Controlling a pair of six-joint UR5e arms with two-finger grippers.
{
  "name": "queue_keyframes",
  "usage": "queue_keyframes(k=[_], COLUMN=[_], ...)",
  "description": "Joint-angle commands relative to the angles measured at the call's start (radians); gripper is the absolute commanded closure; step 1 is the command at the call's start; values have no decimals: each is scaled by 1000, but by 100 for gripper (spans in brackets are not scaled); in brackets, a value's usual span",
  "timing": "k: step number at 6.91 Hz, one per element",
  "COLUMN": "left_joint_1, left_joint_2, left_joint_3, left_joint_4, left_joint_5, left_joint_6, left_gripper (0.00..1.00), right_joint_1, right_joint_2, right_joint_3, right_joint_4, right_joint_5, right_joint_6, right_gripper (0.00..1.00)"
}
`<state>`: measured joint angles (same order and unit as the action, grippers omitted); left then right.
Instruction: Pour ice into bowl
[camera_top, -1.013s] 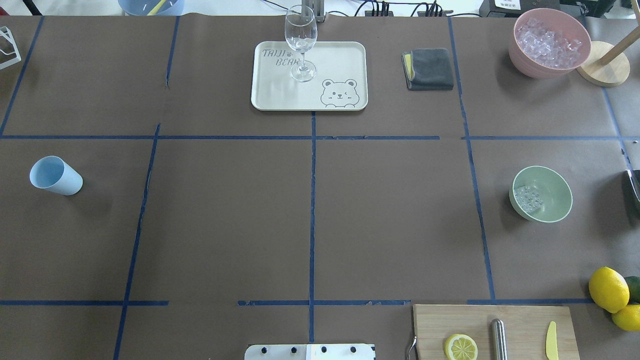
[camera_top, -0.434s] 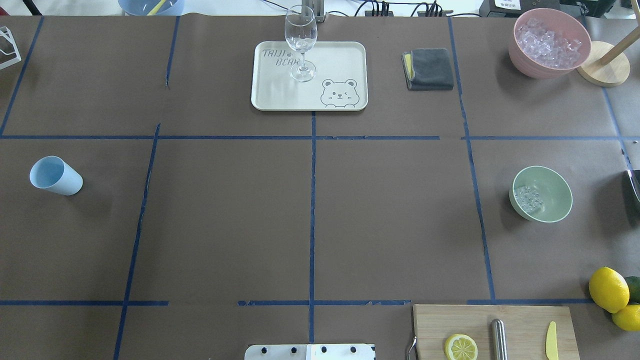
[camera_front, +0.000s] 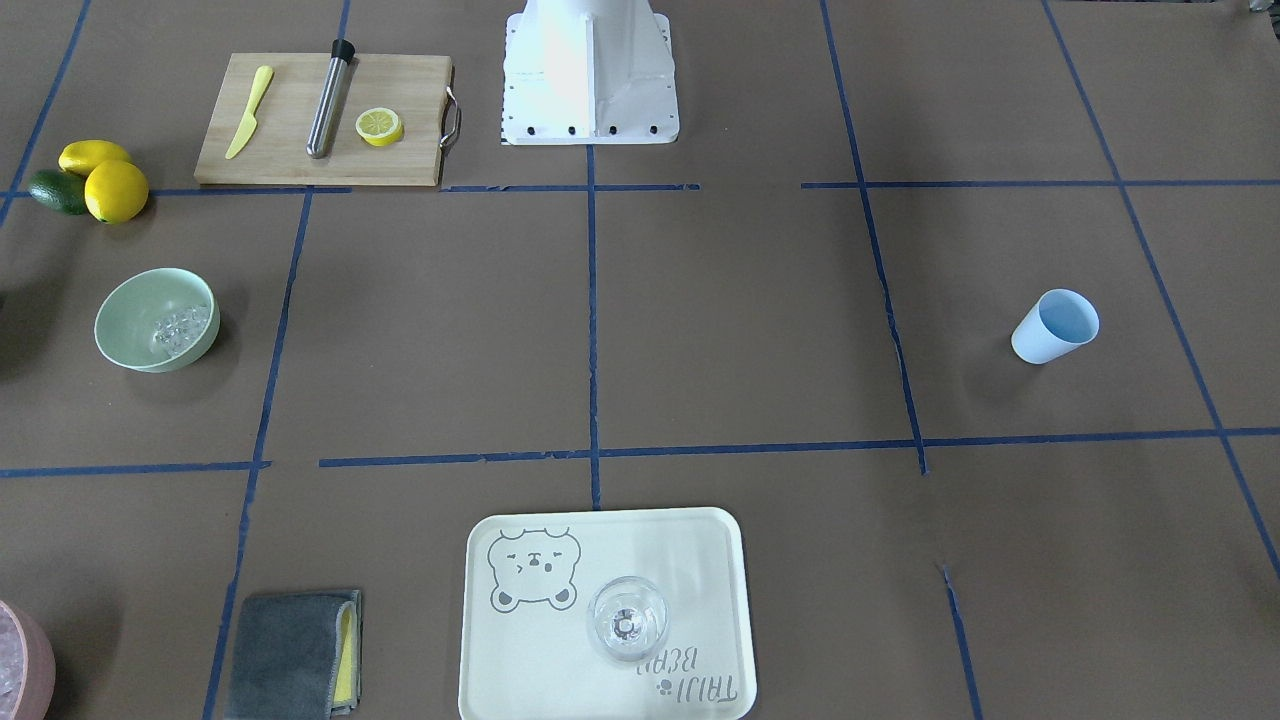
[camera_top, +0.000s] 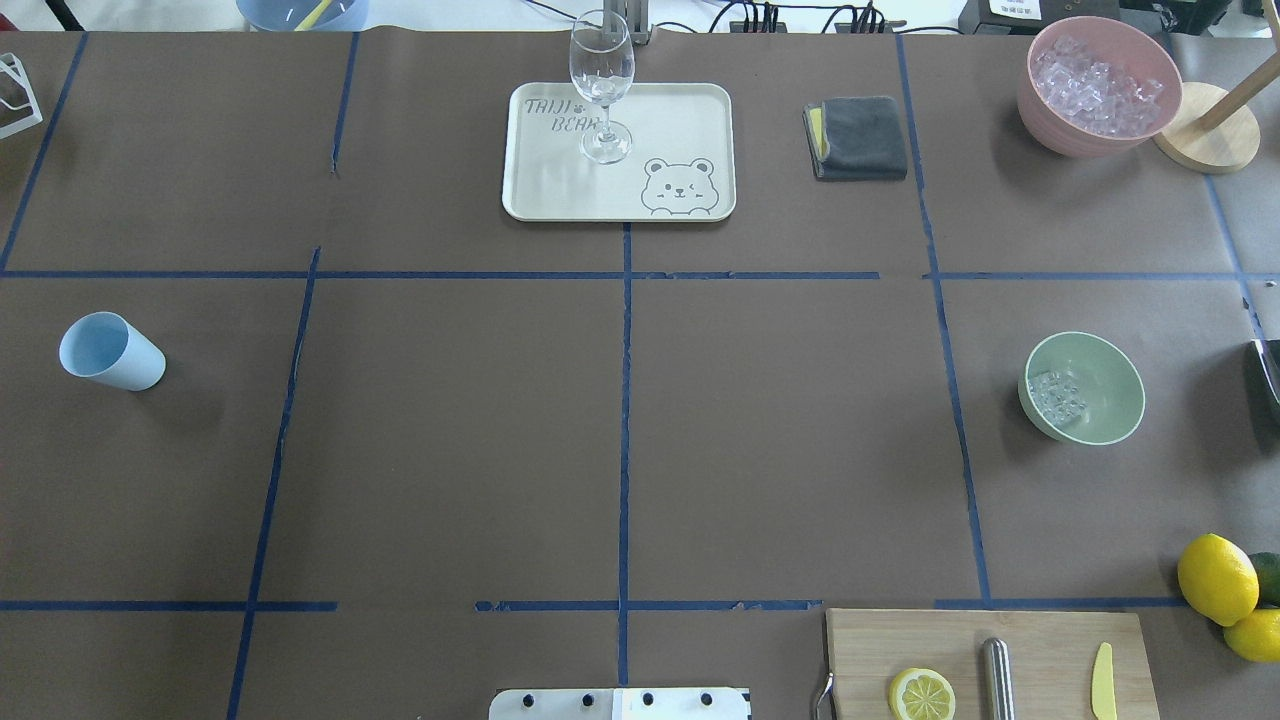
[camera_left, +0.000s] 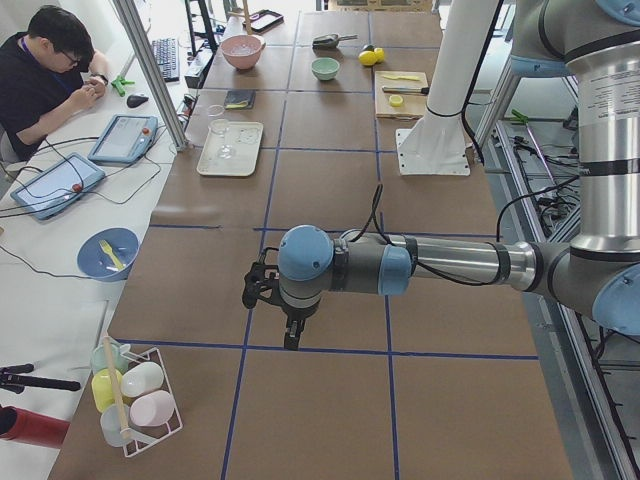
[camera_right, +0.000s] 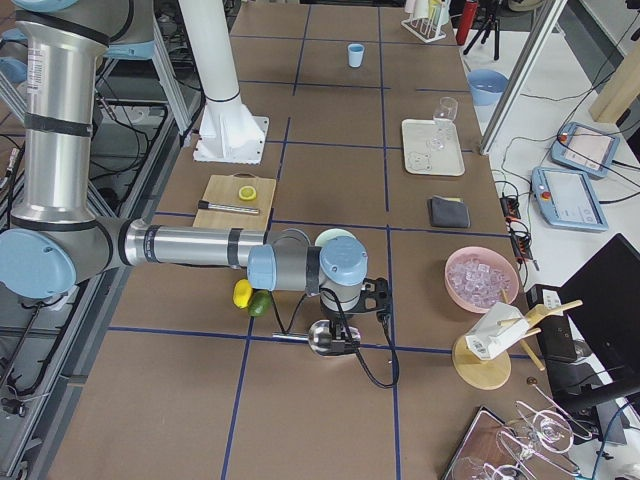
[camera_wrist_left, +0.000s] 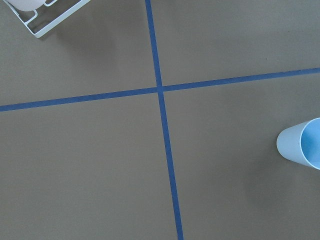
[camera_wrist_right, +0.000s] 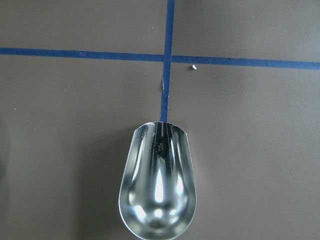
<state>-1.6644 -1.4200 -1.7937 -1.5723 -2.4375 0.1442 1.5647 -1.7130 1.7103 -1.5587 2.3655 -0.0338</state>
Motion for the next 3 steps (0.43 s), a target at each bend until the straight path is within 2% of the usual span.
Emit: queue_keyframes(k=[1, 3], left_joint_1=[0, 0], left_joint_2=[1, 7], left_joint_3=[1, 1], left_joint_4=[0, 0], left_joint_5=[0, 0], left_joint_6=[0, 0], left_gripper=[0, 0], right_joint_1=[0, 0], right_joint_2=[3, 1], right_joint_3=[0, 0], right_joint_4=[0, -1], right_joint_5=[-2, -2], right_joint_6=[0, 0], right_gripper=[0, 0])
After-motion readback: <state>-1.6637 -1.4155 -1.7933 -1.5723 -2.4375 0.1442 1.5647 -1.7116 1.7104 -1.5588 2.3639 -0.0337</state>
